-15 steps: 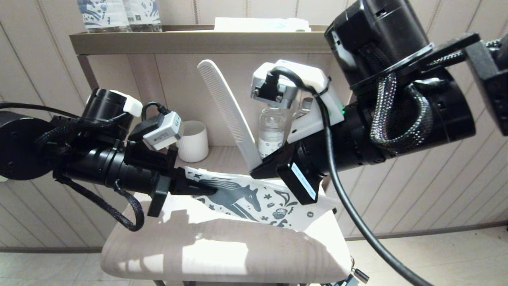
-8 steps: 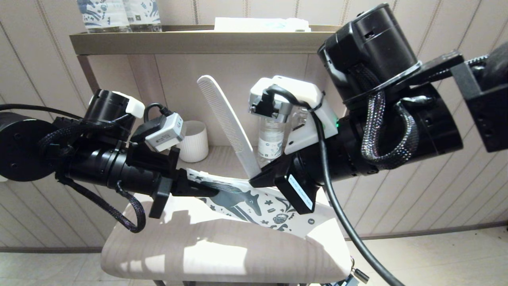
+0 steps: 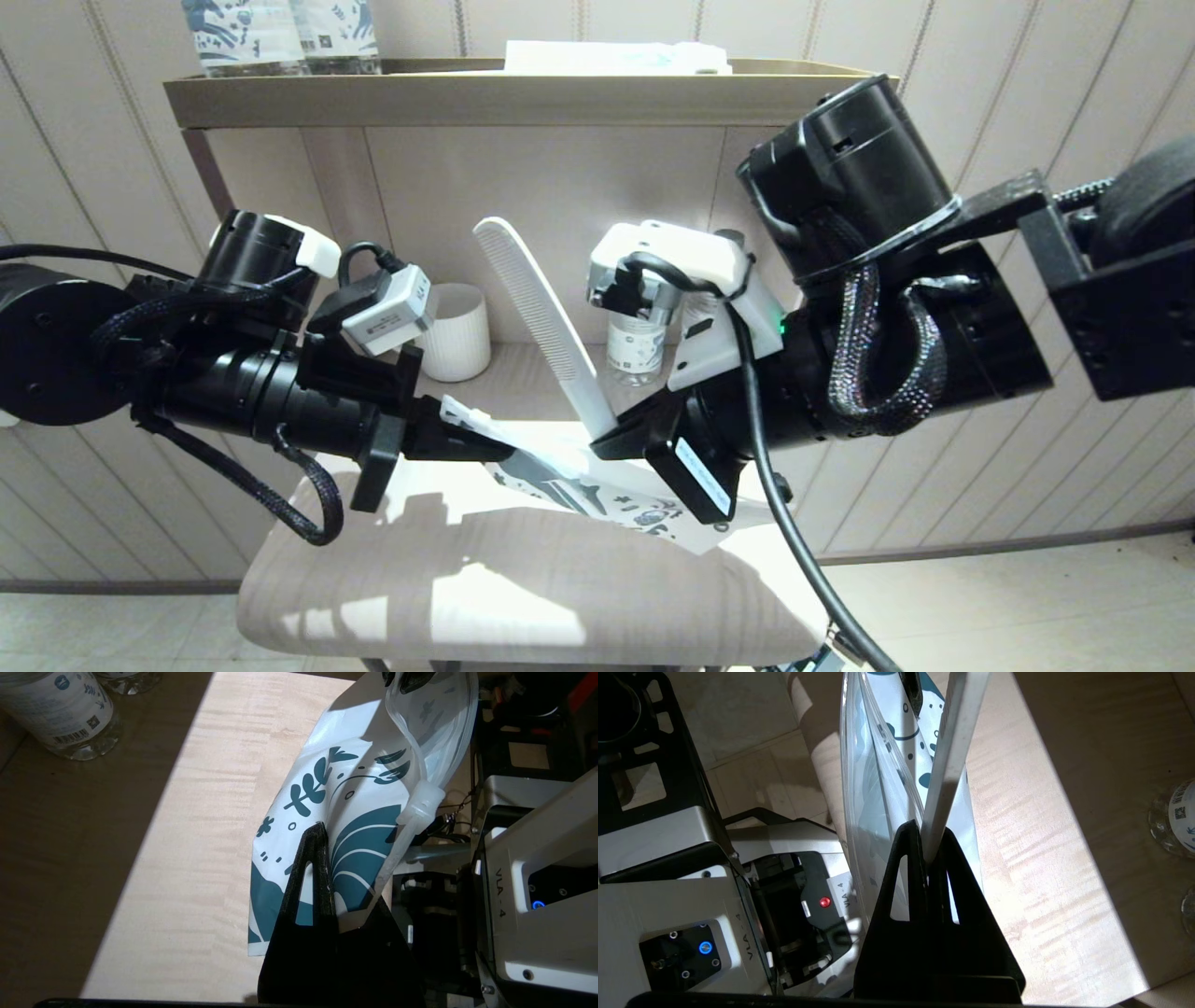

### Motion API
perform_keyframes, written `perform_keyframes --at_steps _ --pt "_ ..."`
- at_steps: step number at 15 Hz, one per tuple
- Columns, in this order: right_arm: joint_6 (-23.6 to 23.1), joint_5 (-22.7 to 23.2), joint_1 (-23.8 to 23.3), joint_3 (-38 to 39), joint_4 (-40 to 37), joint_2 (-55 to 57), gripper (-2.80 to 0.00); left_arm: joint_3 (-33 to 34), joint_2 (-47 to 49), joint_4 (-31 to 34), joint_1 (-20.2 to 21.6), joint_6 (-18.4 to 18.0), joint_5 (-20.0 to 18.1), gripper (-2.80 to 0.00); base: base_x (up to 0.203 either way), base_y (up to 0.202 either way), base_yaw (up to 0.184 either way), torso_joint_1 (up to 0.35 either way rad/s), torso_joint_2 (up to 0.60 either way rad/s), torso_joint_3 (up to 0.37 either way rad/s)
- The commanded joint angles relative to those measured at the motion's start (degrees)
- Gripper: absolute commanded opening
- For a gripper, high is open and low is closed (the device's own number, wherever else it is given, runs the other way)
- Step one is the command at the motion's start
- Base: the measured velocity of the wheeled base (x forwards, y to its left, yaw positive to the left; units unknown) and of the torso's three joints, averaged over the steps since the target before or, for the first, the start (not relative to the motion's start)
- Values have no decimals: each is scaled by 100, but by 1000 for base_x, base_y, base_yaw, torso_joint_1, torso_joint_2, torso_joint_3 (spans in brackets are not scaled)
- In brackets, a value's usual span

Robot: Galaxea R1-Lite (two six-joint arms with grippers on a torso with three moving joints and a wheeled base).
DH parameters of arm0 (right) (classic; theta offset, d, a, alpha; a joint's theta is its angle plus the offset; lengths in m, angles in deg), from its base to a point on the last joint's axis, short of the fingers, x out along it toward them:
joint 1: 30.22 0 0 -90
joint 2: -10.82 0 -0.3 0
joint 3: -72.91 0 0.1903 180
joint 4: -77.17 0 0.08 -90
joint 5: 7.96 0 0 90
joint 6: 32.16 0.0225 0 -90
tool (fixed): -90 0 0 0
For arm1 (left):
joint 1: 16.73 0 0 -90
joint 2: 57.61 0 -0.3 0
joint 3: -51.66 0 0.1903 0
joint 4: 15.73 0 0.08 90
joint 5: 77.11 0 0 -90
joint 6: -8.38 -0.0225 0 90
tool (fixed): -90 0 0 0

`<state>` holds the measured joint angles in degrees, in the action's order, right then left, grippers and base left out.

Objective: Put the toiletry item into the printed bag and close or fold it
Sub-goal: Place the comb into the storage bag

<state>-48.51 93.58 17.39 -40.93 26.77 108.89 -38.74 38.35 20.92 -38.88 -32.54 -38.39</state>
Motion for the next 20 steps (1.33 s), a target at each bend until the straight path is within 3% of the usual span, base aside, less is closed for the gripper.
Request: perform_keyframes --at_steps 1,13,20 --pt "-90 4 -5 160 -7 -124 -280 6 15 8 0 -21 -26 -280 0 0 0 0 0 0" --pt "-140 -15 59 539 17 -493 -280 -128 191 8 0 24 -57 -280 0 0 0 0 0 0" --pt "-210 -12 3 952 507 -417 -280 -205 213 8 0 264 -48 -280 0 0 0 0 0 0"
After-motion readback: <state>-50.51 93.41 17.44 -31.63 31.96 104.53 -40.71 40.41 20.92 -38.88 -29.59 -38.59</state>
